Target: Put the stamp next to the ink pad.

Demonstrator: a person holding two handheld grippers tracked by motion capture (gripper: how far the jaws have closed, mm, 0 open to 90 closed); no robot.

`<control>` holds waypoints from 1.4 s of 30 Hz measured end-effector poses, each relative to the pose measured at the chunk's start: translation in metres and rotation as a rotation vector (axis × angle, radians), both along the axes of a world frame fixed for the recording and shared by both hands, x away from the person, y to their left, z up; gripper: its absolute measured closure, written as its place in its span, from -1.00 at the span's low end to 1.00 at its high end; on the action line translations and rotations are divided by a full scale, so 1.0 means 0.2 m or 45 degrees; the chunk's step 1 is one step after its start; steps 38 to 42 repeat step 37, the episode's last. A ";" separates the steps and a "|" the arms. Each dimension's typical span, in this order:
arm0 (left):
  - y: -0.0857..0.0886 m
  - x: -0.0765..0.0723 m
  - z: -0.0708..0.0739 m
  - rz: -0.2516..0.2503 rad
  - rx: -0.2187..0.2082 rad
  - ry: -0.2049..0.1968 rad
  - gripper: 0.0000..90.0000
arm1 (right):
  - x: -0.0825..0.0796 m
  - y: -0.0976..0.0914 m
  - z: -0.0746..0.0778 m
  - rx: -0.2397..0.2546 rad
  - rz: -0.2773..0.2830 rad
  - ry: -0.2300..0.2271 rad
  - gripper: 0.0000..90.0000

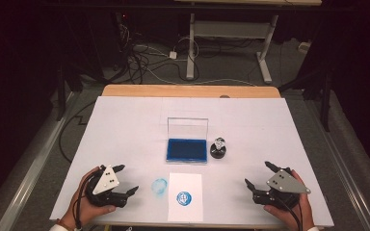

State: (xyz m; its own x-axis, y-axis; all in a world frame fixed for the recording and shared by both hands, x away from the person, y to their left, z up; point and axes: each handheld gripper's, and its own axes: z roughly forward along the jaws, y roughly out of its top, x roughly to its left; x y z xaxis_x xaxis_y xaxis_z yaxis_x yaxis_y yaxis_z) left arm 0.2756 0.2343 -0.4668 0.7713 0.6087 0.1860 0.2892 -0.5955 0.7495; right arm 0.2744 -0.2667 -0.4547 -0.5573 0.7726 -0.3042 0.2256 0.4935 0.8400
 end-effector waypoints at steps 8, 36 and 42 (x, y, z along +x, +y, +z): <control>0.00 0.00 0.00 0.002 0.001 -0.002 -0.63 | 0.00 0.02 0.00 -0.010 0.013 -0.003 -0.64; 0.00 0.04 -0.01 0.008 0.010 0.021 -0.63 | 0.01 0.03 -0.01 -0.026 0.044 0.031 -0.64; 0.00 0.04 -0.01 0.013 0.009 0.023 -0.63 | 0.01 0.03 -0.01 -0.029 0.043 0.030 -0.64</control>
